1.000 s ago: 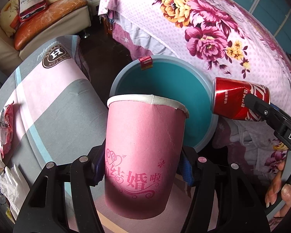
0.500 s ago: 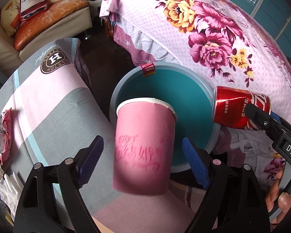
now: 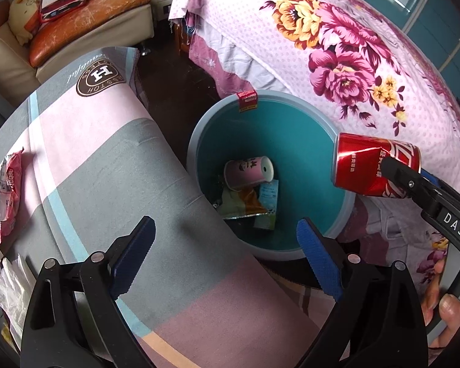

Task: Collect trash
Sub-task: 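Carry the can and cup over the teal bin and open both tools, then grasp the red snack bag with the right tool while the left tool grasps the yellow napkin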

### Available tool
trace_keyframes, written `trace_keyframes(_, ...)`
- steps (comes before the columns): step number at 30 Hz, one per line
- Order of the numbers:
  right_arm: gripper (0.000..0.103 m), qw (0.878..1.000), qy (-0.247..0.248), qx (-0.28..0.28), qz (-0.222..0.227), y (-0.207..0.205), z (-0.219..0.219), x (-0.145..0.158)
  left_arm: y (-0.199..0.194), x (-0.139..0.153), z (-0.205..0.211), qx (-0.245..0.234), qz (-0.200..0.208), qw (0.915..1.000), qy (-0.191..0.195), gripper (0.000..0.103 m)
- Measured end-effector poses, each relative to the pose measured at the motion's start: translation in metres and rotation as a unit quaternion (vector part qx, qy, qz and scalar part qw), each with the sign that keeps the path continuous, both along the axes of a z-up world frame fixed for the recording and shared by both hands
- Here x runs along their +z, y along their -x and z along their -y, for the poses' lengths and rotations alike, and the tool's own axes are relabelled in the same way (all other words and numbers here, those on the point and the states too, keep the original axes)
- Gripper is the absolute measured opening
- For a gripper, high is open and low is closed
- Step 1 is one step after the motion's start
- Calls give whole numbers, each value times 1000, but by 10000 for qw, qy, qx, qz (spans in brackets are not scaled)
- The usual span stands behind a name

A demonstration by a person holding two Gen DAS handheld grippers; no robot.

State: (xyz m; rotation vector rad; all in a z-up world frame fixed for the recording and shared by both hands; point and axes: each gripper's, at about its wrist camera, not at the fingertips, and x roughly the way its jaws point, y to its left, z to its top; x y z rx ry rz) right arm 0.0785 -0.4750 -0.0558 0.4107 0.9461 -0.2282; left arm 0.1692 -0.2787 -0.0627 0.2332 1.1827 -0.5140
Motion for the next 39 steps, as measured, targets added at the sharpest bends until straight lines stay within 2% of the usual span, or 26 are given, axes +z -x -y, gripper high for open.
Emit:
trace_keyframes(2,62,10000,-5,28,-73,-3,-2,-2,2,0,-2,-18,-2,10000,-16,94)
trace_keyframes(3,65,9999,-21,43,-96,-4,-3,-3,3,0,-3,-24,-4,10000,-14,94)
trace_keyframes(4,73,9999,-47,57,-111,-5,-5,-3,4,0,-4,-26,-6,10000,-7,94)
trace_keyframes(5,76,9999,-56,55,-108,-4,-6,-2,5,0,-6,-20,-10,10000,7,94)
trace_keyframes(10,79,9999,-88,58,-123,-3,-12,3,12,7,-13,-23,3,10000,78,94)
trace_keyframes(22,81,9994,-20,274,-199,16,-42,21,43,29,-50,105,143,9995,245,94)
trace_keyframes(24,84,9991,-10,376,-208,19,-52,24,49,32,-61,157,163,9994,276,94)
trace_keyframes(33,84,9940,51,1042,-315,33,-112,39,81,43,-129,637,184,9969,430,94)
trace_keyframes(39,84,9835,-125,1697,-621,43,-164,35,99,48,-190,1140,251,9917,533,94)
